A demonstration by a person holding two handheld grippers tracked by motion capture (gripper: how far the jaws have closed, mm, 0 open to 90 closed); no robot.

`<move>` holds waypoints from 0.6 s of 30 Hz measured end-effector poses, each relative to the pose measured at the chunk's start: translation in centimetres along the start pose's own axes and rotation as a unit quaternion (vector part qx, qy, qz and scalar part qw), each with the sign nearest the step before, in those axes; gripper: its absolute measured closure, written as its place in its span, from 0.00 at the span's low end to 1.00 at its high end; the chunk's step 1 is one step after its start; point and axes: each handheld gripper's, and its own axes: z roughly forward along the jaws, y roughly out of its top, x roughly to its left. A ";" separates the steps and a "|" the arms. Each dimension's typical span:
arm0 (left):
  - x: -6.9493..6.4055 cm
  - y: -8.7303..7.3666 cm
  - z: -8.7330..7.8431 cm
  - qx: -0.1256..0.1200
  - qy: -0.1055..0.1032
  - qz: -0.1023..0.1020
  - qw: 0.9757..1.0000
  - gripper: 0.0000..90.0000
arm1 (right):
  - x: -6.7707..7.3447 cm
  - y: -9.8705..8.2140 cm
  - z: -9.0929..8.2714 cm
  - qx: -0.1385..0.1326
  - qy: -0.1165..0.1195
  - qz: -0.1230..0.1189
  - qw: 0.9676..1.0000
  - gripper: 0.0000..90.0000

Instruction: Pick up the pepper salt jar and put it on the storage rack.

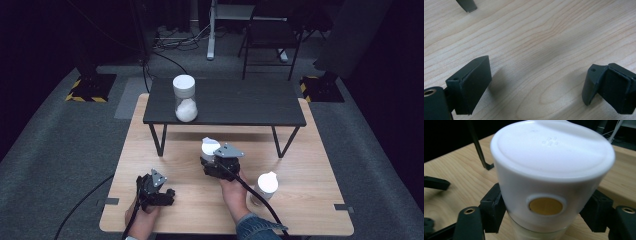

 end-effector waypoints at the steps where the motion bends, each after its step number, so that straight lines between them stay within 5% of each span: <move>1: 0.0 0.0 0.0 0.000 0.000 0.000 1.000 0.07 | 0.0 0.2 -0.5 -0.002 0.001 0.001 1.000 0.34; 18: 0.0 0.0 0.0 0.000 0.000 0.000 1.000 0.07 | -1.0 5.7 -8.4 -0.033 0.001 -0.024 0.999 0.34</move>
